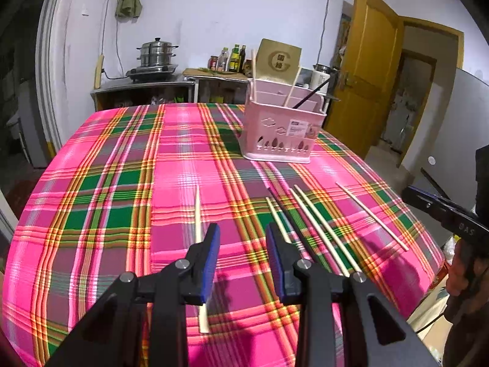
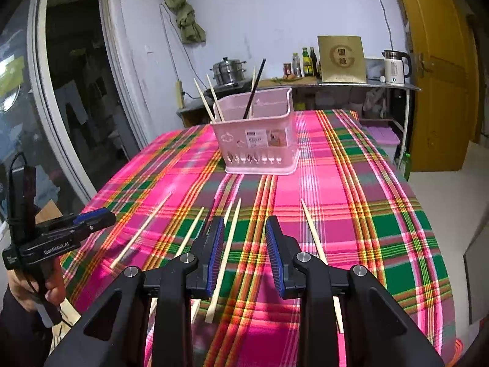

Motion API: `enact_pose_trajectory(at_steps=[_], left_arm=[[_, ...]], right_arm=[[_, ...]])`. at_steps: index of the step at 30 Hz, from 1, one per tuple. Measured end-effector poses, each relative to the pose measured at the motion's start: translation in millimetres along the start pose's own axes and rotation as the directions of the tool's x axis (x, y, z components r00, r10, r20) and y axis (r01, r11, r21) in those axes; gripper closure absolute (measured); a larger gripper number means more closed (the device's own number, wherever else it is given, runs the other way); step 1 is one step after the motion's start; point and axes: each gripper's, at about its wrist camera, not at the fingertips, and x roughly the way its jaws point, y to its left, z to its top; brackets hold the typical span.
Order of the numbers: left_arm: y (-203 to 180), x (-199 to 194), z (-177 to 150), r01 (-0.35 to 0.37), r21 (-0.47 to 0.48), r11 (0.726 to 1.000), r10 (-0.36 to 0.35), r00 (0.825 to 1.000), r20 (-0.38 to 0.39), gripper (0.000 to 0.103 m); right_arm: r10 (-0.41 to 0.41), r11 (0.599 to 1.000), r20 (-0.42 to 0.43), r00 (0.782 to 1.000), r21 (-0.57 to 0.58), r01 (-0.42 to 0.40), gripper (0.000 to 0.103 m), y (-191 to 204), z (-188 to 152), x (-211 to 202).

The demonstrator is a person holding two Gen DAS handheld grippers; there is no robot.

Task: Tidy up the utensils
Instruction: 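Move both open tools down to the wooden chopsticks on the cloth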

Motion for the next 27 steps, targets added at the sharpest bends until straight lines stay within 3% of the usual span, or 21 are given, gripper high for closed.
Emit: enact_pose_trajectory(at_steps=[13, 27], left_arm=[[17, 36, 3, -0.047, 0.011, 0.999, 0.047, 0.995, -0.084, 0.071], [27, 81, 20, -0.070, 0.031, 0.997, 0.075, 0.982, -0.171, 0.071]], right_arm=[[-0.011, 1.000, -0.092, 0.996, -0.007, 0.010, 0.079, 6, 4, 41], [-0.035, 0.998, -0.237, 0.971, -0.050, 0.024, 0.082, 16, 13, 106]])
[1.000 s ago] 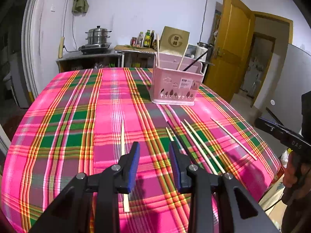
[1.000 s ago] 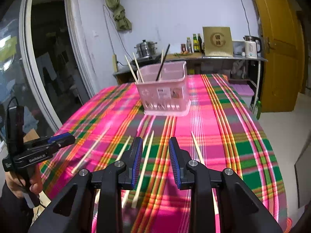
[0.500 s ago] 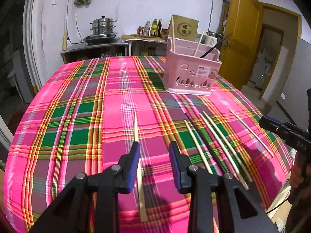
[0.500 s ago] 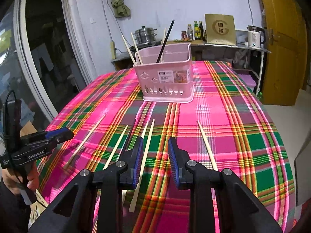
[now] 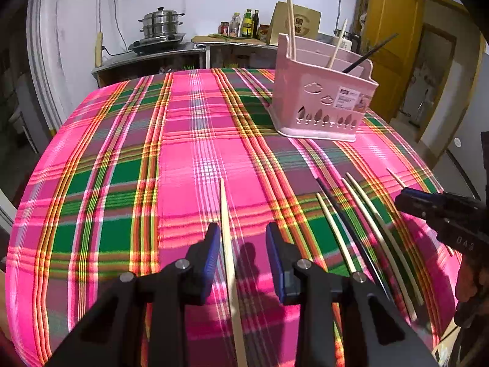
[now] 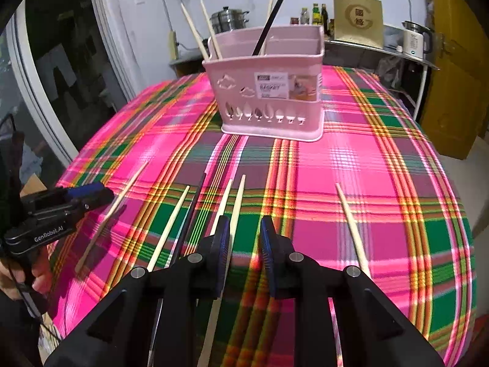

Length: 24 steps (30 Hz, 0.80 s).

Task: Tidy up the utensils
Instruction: 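Move both open tools down to the wooden chopsticks on the cloth, then close the left tool on a wooden chopstick while the right tool grasps another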

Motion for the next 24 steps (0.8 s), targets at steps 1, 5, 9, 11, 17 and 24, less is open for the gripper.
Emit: enact_pose_trajectory(at_steps=[1, 5, 9, 11, 17, 24], left_arm=[[1, 3, 2, 0.001, 0.000, 1.000, -0.001, 1.000, -0.007, 0.071], [2, 16, 10, -0.007, 0.009, 1.000, 0.007, 0.999, -0.037, 0.071], [4, 24, 16, -0.008, 0.010, 1.000, 0.009, 0.998, -0.058, 0.071], [5, 28, 17, -0.014, 0.015, 1.000, 0.015, 0.997, -0.071, 0.071], [4, 40, 23, -0.020, 0.025, 0.999, 0.023, 0.994, -0.104, 0.071], [0, 49, 27, -0.043, 0.060, 0.997, 0.050, 0.991, -0.122, 0.071]], right_arm=[[-0.003, 1.000, -0.008, 1.000, -0.006, 0.003, 0.082, 1, 2, 4], [-0.006, 1.000, -0.035, 0.999, -0.011, 0.005, 0.084, 2, 9, 18], [-0.018, 1.000, -0.063, 0.998, -0.017, 0.017, 0.084, 2, 17, 31], [-0.023, 0.999, -0.074, 0.997, -0.026, 0.021, 0.084, 3, 22, 36], [-0.038, 0.998, -0.107, 0.994, -0.044, 0.033, 0.086, 7, 33, 54], [-0.067, 0.996, -0.130, 0.989, -0.060, 0.059, 0.088, 9, 38, 65]])
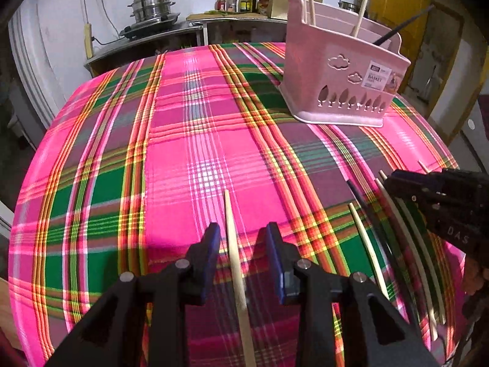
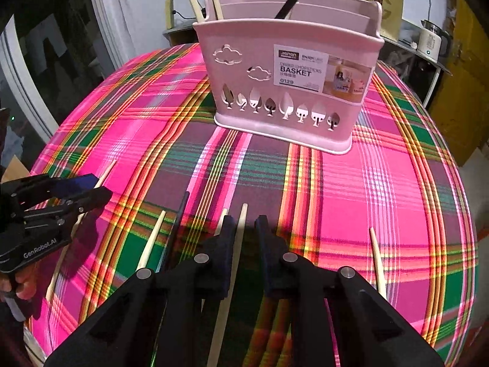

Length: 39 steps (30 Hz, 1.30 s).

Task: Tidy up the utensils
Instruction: 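Close the left tool on a wooden chopstick while the right tool grasps another, then lift the left tool's chopstick over the pink basket while the right tool carries its chopstick there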

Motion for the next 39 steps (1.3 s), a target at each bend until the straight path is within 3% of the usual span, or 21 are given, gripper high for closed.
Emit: enact_pose_trajectory(at_steps=[6, 12, 23, 31, 39], left_arm=[[-1, 3, 5, 0.002, 0.002, 1.000, -0.002, 1.000, -0.011, 0.076], [-7, 4, 7, 0.011, 0.013, 1.000, -0.011, 1.000, -0.019, 0.096], [0, -7, 16, 0.049, -0.022, 0.999, -0.049, 0.999, -0.009, 0.097], [-2, -46, 34, 0.074, -0.018, 0.997, -0.072, 0.994, 0.079, 0.097], [-4, -94, 46, 0.091, -0.010, 0.996, -0.088, 0.978, 0.190, 0.097]], right_arm=[[-0.034, 0.999, -0.020, 0.999, -0.037, 0.033, 0.093, 10, 3, 3], [-0.020, 0.999, -0.028, 0.999, -0.033, 0.019, 0.098, 12, 5, 5], [0.018, 1.000, 0.033, 0.999, 0.002, -0.018, 0.098, 2, 11, -17], [0.036, 0.999, 0.127, 0.991, 0.021, -0.039, 0.098, -4, 26, -52], [0.045, 0.998, 0.246, 0.968, 0.039, -0.057, 0.098, -11, 32, -98]])
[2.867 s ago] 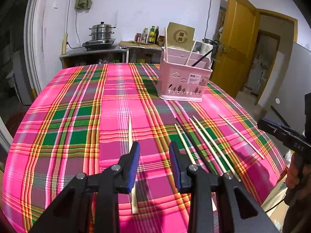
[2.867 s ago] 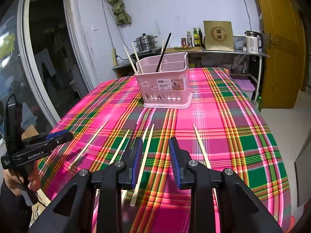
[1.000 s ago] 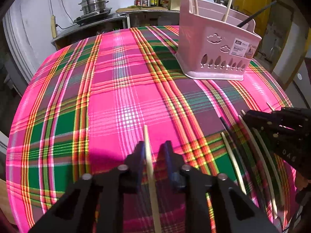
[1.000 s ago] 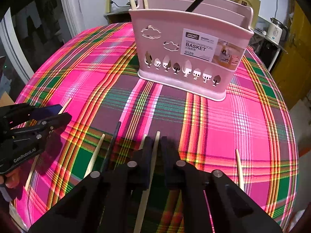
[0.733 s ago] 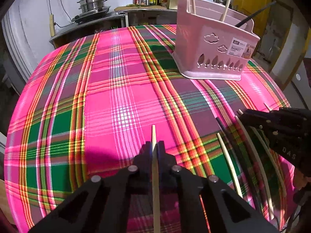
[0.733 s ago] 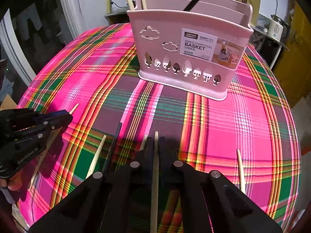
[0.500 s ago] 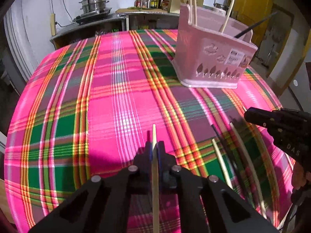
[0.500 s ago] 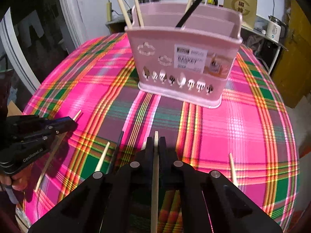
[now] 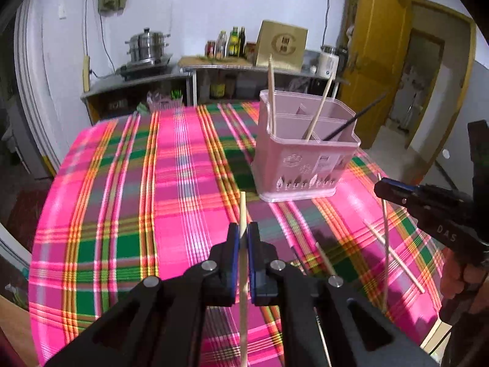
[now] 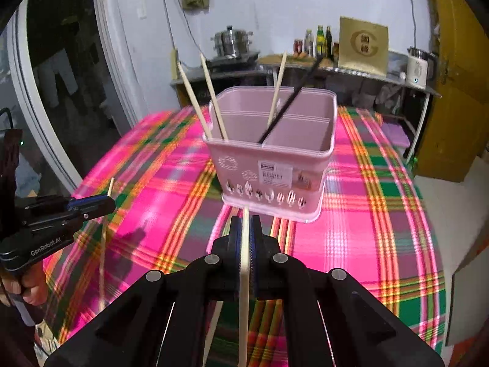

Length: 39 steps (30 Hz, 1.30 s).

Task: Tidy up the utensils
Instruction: 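Lift the left tool's chopstick over the pink basket while the right tool carries its chopstick there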

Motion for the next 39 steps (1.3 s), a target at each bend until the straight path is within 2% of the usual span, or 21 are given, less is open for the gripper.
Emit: enact_pose_trajectory(at_steps=[5, 16, 25, 39], left_arm=[[-2, -19, 6, 0.006, -0.003, 1.000, -0.006, 0.999, 0.051, 0.097], [-5, -56, -15, 0.029, -0.011, 1.000, -0.028, 0.996, 0.089, 0.097], [-7, -90, -41, 0.041, -0.016, 0.999, -0.039, 0.992, 0.123, 0.097], [-14, -114, -70, 0.042, 0.017, 0.999, -0.044, 0.991, 0.124, 0.097]], right_arm=[[0.013, 1.000, 0.065, 0.998, -0.002, -0.013, 0.098, 1, 5, -24], [0.026, 1.000, 0.128, 0.991, -0.011, -0.025, 0.098, 1, -17, -79], [0.025, 0.999, 0.136, 0.990, -0.041, -0.019, 0.098, 3, -42, -117], [-0.002, 0.996, 0.119, 0.993, -0.092, 0.013, 0.098, 13, -61, -138]])
